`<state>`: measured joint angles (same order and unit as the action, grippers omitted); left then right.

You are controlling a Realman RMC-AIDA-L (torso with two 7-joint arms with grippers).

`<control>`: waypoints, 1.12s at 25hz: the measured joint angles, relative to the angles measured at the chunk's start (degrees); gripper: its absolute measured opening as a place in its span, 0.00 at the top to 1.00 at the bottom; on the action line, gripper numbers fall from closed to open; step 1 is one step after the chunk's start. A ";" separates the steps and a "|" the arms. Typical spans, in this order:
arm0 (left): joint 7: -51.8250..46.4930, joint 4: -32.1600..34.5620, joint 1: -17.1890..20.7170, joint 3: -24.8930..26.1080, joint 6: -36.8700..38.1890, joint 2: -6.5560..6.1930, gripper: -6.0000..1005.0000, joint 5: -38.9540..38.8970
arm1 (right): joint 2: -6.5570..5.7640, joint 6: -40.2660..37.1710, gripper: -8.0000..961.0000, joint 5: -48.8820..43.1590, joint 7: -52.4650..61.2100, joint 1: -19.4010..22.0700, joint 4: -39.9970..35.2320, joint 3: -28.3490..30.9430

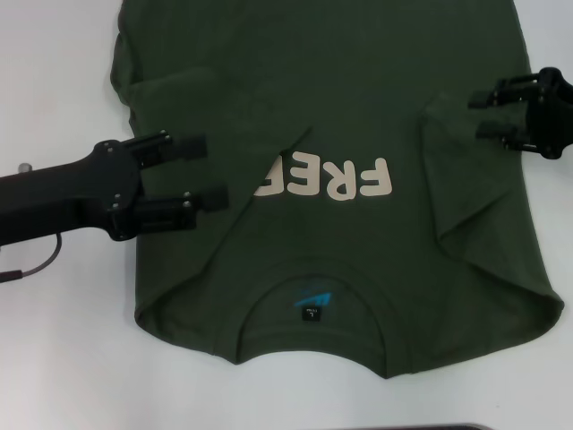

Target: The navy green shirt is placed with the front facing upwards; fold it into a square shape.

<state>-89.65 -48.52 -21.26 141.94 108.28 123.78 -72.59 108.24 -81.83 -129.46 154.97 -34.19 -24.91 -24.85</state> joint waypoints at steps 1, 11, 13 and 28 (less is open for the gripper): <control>0.00 0.00 0.08 0.00 0.00 0.01 0.10 0.00 | 0.08 -0.14 0.51 0.68 -0.65 0.03 -0.07 0.30; -1.45 -0.42 -0.25 0.70 0.01 -0.13 0.10 0.00 | -5.06 -6.21 0.40 -6.02 -0.46 -0.26 -6.46 -5.68; -3.28 -1.13 -0.39 0.88 0.00 -0.17 0.10 -0.01 | -5.08 -6.70 0.40 -6.51 -0.46 -0.24 -7.42 -6.12; -8.91 -3.28 -0.98 1.58 -0.17 -0.02 0.10 -0.44 | -1.68 -2.03 0.40 -9.63 -2.44 -0.93 -8.98 -13.24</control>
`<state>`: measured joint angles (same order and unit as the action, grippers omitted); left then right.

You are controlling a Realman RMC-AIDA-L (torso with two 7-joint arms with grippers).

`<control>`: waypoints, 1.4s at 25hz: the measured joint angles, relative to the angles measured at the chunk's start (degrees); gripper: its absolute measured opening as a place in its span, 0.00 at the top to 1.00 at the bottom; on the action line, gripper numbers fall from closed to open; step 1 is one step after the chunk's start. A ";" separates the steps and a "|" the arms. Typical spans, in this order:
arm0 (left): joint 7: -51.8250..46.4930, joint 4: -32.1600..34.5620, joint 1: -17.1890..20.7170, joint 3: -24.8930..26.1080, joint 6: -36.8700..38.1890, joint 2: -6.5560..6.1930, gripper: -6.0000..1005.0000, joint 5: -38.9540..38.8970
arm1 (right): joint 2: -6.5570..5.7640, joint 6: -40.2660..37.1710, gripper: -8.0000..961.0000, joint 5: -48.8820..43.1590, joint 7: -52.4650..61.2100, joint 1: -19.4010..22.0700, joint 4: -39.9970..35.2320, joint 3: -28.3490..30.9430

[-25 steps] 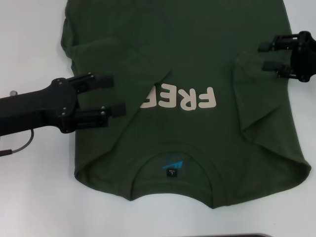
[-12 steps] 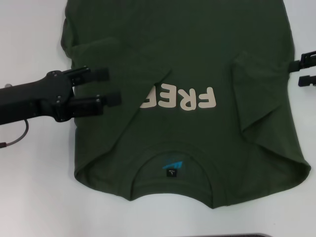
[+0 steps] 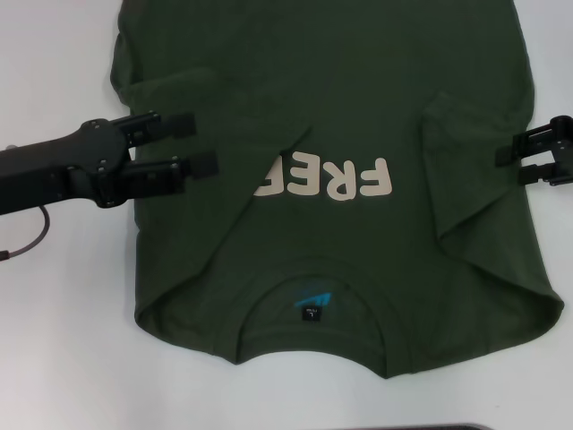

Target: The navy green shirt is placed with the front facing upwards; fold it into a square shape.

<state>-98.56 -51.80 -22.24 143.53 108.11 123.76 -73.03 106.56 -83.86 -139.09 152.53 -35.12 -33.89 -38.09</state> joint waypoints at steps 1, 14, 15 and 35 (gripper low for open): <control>0.00 0.03 0.01 0.00 -0.01 0.02 0.10 0.00 | 0.00 0.03 0.41 -0.01 -0.01 0.00 0.07 -0.02; 0.09 0.30 0.01 0.00 -0.19 0.07 0.10 0.00 | 0.97 0.95 0.41 -0.05 -0.04 -0.04 0.64 -0.73; 0.11 0.30 0.01 0.00 -0.21 0.07 0.10 -0.01 | 0.96 0.97 0.41 -0.05 -0.01 -0.04 0.64 -0.85; 0.27 0.74 -0.34 -0.21 -0.54 0.07 0.10 0.00 | 1.61 1.32 0.41 0.11 0.21 -0.24 0.75 -2.30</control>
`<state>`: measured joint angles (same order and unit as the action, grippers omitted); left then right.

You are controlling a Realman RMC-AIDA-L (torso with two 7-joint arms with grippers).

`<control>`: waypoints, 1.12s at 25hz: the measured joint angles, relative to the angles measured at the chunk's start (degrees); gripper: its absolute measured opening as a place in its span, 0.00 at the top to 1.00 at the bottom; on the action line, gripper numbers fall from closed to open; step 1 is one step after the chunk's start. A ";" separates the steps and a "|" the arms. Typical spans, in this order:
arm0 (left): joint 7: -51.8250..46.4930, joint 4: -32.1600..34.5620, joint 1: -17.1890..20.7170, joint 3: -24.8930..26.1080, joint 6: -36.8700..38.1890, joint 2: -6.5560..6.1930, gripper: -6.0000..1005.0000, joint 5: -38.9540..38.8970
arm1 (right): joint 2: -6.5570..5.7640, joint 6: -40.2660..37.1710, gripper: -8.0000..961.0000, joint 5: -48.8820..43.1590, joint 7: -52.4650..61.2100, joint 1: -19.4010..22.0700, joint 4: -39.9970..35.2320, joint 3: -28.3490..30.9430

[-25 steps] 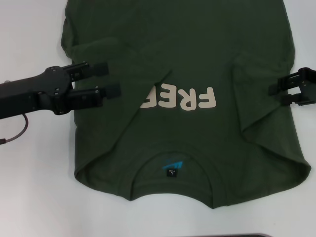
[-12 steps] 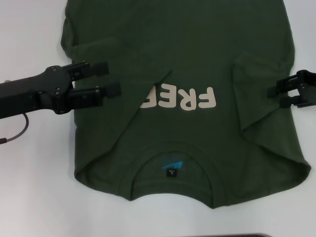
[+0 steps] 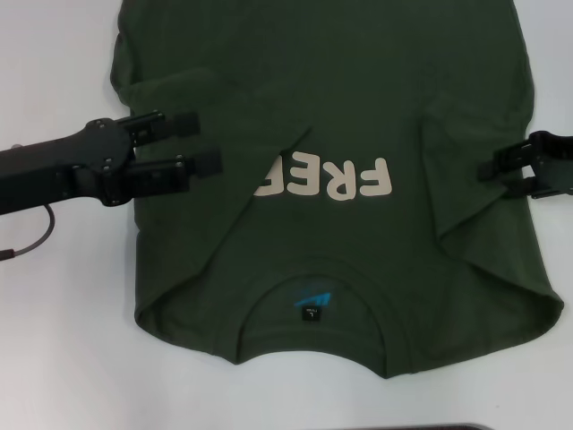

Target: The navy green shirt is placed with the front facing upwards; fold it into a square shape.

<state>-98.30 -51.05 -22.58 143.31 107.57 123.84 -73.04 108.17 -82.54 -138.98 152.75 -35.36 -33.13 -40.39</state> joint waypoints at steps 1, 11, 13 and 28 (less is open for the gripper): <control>-0.03 0.00 0.00 0.00 0.00 0.00 0.10 0.00 | 0.11 0.00 0.41 0.13 -0.01 -0.06 0.01 0.07; -0.10 -0.01 0.00 0.12 0.01 -0.01 0.10 0.00 | -0.27 -3.84 0.41 17.68 -6.13 0.49 2.22 0.80; -0.09 -0.02 0.06 0.17 0.01 -0.05 0.10 0.00 | -1.08 -5.32 0.41 19.44 -7.04 0.57 2.71 0.98; 0.10 -0.01 0.36 0.11 0.00 -0.03 0.10 0.00 | -1.88 -3.52 0.41 7.87 -4.20 1.49 -0.09 0.39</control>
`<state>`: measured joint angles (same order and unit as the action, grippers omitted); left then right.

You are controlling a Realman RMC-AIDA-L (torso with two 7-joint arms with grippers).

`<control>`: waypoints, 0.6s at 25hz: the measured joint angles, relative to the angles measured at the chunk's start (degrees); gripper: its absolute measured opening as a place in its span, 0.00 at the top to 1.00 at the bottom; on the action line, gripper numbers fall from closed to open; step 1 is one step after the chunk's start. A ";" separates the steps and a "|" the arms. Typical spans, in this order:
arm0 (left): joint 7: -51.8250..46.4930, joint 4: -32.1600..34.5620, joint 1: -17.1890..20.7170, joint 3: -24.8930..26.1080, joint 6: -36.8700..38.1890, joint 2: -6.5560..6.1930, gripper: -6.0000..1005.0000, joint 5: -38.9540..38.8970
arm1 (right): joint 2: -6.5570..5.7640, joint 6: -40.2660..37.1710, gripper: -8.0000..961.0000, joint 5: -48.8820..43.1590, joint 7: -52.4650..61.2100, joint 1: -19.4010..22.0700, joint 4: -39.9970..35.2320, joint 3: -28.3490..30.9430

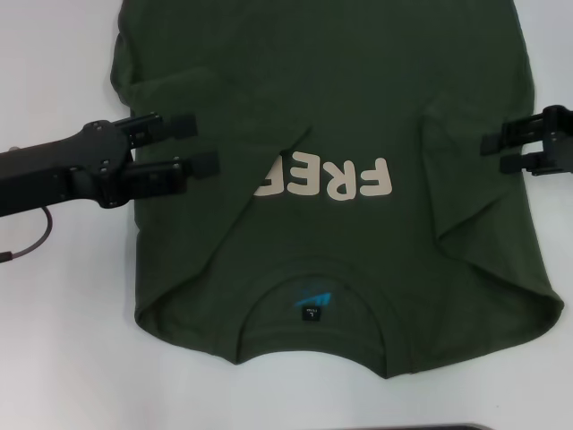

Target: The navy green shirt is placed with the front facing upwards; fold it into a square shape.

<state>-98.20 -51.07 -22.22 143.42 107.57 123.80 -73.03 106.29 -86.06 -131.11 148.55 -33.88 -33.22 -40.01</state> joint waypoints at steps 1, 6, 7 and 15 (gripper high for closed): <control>0.00 0.00 0.02 0.00 0.00 0.01 0.10 0.00 | 0.19 0.42 0.41 -0.71 -0.20 -0.24 -0.01 -0.35; -0.03 0.00 0.09 0.01 0.00 0.03 0.10 0.00 | 0.84 1.92 0.41 -5.16 -1.54 -1.51 -0.30 -0.65; -0.04 0.00 0.09 0.01 0.01 0.03 0.10 0.00 | 1.03 2.33 0.41 -5.51 -1.91 -1.63 -0.54 -0.66; -0.29 0.00 -0.04 0.01 0.01 0.03 0.10 0.00 | 1.78 4.11 0.41 -5.77 -3.52 -1.72 -3.20 -0.68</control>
<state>-98.48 -51.07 -22.26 143.44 107.58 123.84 -73.03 108.07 -81.95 -136.88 145.03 -35.59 -36.42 -40.69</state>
